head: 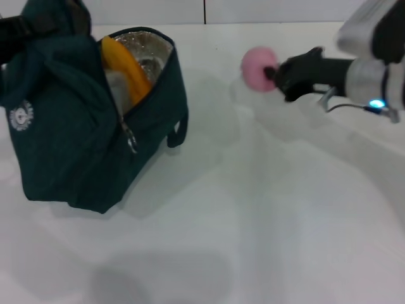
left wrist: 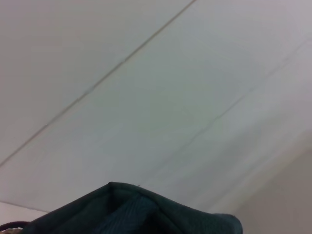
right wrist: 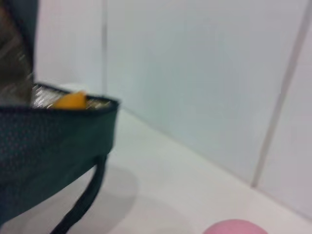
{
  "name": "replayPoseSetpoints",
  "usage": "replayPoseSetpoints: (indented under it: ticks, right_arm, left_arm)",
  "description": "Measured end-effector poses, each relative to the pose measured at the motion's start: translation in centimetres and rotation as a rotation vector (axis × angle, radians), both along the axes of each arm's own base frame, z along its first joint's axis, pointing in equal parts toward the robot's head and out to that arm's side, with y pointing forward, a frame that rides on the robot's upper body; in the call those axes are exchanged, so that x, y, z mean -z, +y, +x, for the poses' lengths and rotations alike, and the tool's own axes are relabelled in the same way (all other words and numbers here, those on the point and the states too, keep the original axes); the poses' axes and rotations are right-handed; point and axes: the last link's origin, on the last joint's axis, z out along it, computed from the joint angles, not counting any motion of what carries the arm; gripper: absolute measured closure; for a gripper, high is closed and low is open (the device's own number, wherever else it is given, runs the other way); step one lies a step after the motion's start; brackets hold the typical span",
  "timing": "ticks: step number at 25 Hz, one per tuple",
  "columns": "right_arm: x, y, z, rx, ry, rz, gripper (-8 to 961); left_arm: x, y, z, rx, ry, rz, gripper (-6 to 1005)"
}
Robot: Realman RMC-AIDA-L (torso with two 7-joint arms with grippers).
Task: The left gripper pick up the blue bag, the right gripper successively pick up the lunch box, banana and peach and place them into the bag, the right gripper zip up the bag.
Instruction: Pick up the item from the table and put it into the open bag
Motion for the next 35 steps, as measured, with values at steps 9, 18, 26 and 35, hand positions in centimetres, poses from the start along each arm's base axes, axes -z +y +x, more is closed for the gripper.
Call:
replayPoseSetpoints:
  ticks: [9, 18, 26, 35]
  right_arm:
    - [-6.1, -0.9, 1.2, -0.029, 0.076, 0.119, 907]
    - [-8.7, -4.0, -1.9, -0.216, 0.296, -0.049, 883]
    - [-7.1, -5.6, -3.4, -0.295, 0.372, -0.26, 863]
    - [-3.8, -5.0, -3.6, -0.259, 0.379, -0.392, 839]
  left_arm:
    - [4.4, 1.4, 3.0, 0.077, -0.057, -0.132, 932]
    - [8.5, 1.7, 4.4, 0.082, -0.071, -0.216, 931]
    - [9.9, 1.1, 3.9, 0.056, -0.084, -0.22, 931]
    - [10.1, 0.7, 3.6, 0.046, -0.088, -0.217, 930]
